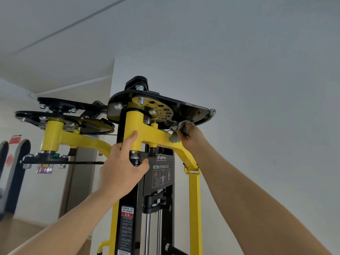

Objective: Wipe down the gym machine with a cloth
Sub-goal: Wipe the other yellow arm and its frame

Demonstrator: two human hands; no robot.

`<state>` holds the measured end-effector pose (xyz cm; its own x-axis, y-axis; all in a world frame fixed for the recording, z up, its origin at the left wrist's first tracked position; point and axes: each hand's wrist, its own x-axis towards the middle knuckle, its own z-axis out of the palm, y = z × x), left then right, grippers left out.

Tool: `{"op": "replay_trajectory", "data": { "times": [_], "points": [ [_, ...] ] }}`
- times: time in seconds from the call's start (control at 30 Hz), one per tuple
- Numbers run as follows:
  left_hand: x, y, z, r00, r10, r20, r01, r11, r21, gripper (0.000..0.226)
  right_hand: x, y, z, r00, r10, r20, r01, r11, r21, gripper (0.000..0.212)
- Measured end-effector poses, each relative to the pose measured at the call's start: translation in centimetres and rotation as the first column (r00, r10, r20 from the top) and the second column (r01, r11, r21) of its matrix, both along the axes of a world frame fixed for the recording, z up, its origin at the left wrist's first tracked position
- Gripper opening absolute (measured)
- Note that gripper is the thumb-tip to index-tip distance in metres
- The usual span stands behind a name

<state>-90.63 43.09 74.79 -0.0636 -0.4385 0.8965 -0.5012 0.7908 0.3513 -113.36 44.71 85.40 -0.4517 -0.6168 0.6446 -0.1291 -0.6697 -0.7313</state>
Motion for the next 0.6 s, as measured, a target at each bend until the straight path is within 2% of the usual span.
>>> {"op": "replay_trajectory", "data": {
  "times": [0.07, 0.1, 0.17, 0.27, 0.3, 0.4, 0.47, 0.53, 0.6],
  "points": [
    [0.0, 0.0, 0.0, 1.000, 0.001, 0.001, -0.001, 1.000, 0.008, 0.084, 0.6, 0.1, 0.1, 0.997, -0.075, 0.003, 0.075, 0.996, -0.055, 0.015],
    [0.0, -0.1, 0.0, 1.000, -0.001, 0.000, 0.001, 1.000, 0.006, 0.084, 1.1, 0.6, 0.1, 0.985, 0.042, 0.165, -0.027, 0.995, -0.094, 0.022],
    [0.0, -0.1, -0.1, 1.000, -0.004, 0.000, 0.004, 1.000, -0.003, 0.084, 0.7, 2.1, -0.6, 0.964, 0.049, 0.262, -0.022, 0.994, -0.106, 0.036],
    [0.0, 0.0, 0.0, 1.000, -0.010, 0.007, 0.010, 1.000, -0.005, 0.084, 0.4, 5.3, -1.5, 0.886, 0.132, 0.444, -0.055, 0.982, -0.181, 0.036],
    [0.1, 0.1, 0.0, 1.000, -0.018, 0.011, 0.018, 1.000, -0.007, 0.085, -0.3, 5.9, -1.6, 0.852, 0.127, 0.508, -0.038, 0.983, -0.181, 0.033],
    [0.4, 0.4, 0.2, 0.996, -0.084, 0.017, 0.084, 0.996, -0.016, 0.094, -1.5, 8.3, -1.4, 0.843, -0.008, 0.538, 0.174, 0.950, -0.259, 0.016],
    [0.6, 0.8, 0.4, 0.990, -0.142, -0.024, 0.140, 0.988, -0.058, 0.106, -2.1, 9.4, -0.2, 0.882, -0.130, 0.452, 0.290, 0.908, -0.304, 0.010],
    [0.9, 1.3, 1.3, 0.982, -0.165, -0.091, 0.150, 0.978, -0.148, 0.116, -2.7, 10.2, 1.0, 0.919, -0.340, 0.198, 0.390, 0.852, -0.349, 0.011],
    [1.5, 1.8, 2.8, 0.980, -0.139, -0.143, 0.099, 0.962, -0.255, 0.121, -3.0, 11.2, 2.5, 0.860, -0.506, -0.057, 0.444, 0.800, -0.404, 0.016]
  ]
}}
